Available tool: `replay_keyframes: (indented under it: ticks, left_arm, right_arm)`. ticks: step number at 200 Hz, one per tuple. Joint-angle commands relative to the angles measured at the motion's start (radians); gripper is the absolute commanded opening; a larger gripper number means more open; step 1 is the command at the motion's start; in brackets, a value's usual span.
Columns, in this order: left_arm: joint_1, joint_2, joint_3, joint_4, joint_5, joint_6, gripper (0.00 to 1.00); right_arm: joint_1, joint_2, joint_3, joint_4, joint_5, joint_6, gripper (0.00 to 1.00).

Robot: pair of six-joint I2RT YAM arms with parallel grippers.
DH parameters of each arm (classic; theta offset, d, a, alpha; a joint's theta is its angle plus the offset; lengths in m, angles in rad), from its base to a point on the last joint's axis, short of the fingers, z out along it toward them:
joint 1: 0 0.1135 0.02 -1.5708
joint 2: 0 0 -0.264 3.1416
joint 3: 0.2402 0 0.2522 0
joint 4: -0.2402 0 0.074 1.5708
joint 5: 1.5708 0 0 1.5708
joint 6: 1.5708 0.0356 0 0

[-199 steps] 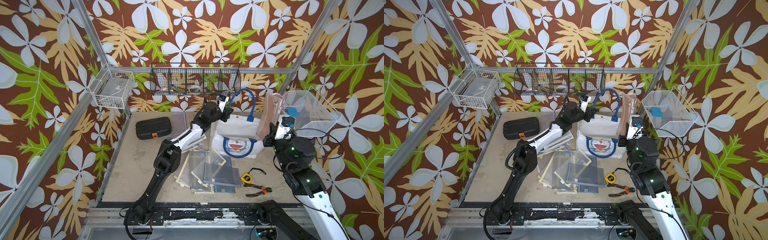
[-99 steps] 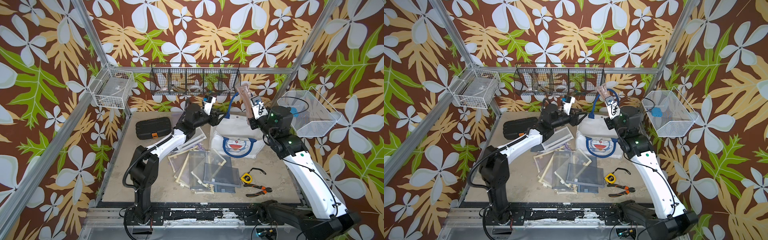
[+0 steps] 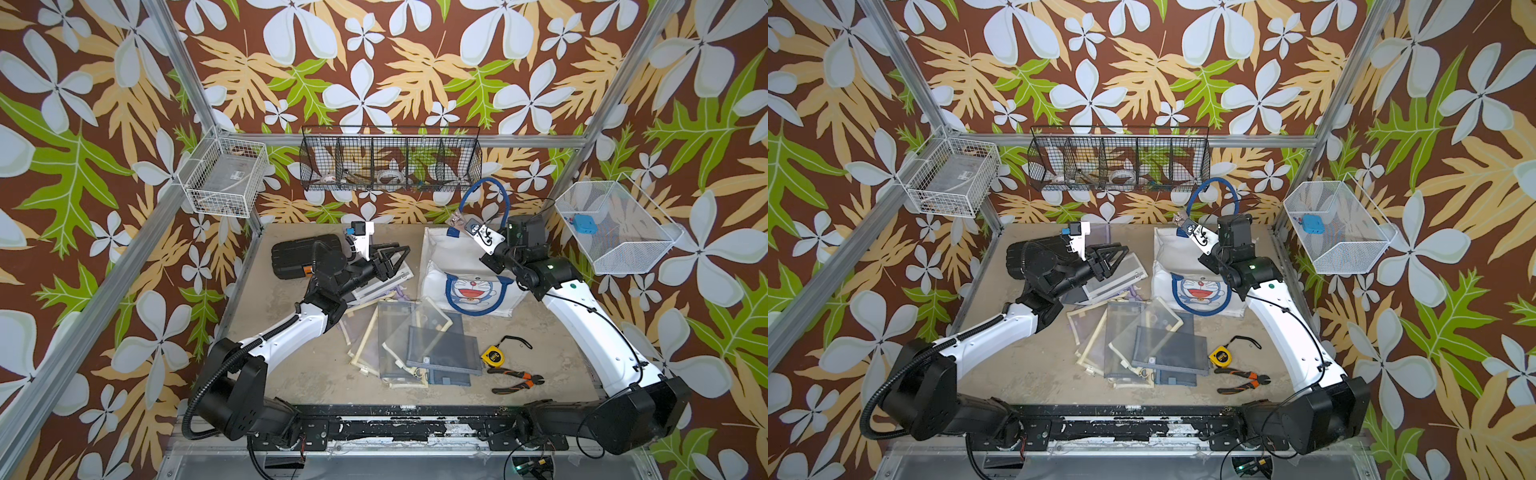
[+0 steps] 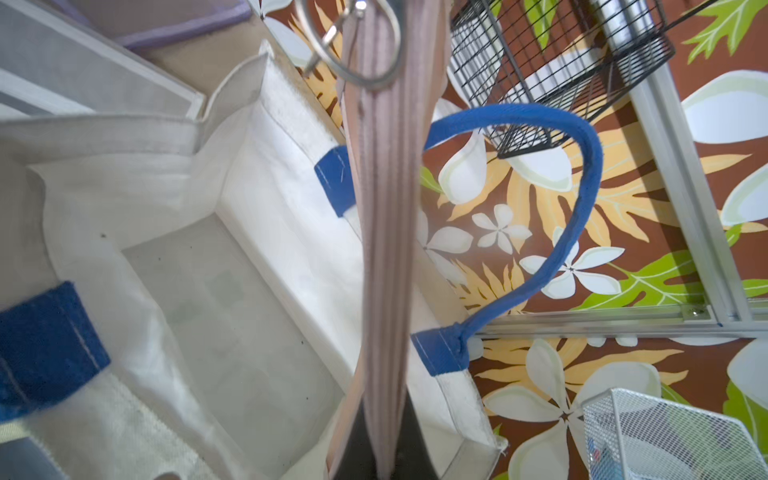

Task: Put the pencil pouch into the canvas bag
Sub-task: Place the pencil case in the canvas bag.

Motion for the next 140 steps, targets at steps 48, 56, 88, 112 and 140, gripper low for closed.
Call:
replay_keyframes:
  ticks: [48, 56, 88, 112, 140]
  left_arm:
    - [-0.023, -0.009, -0.019, -0.028, -0.054, -0.057, 0.71]
    - [-0.024, -0.008, -0.021, -0.042, -0.066, -0.052, 0.70]
    - [-0.022, -0.005, -0.021, -0.061, -0.081, -0.048, 0.70]
    - [-0.026, 0.002, -0.018, -0.060, -0.077, -0.051, 0.70]
    - [-0.027, 0.013, -0.018, -0.057, -0.068, -0.053, 0.70]
  right_arm:
    - [-0.001, 0.028, -0.081, -0.040, 0.154, -0.015, 0.06]
    - [0.000, 0.019, -0.093, -0.037, 0.151, -0.020, 0.06]
    - [0.001, -0.040, -0.115, -0.024, 0.096, -0.032, 0.02]
    - [0.003, -0.059, -0.139, -0.028, 0.070, -0.060, 0.04]
    - [0.021, -0.058, -0.150, -0.040, 0.012, -0.066, 0.11]
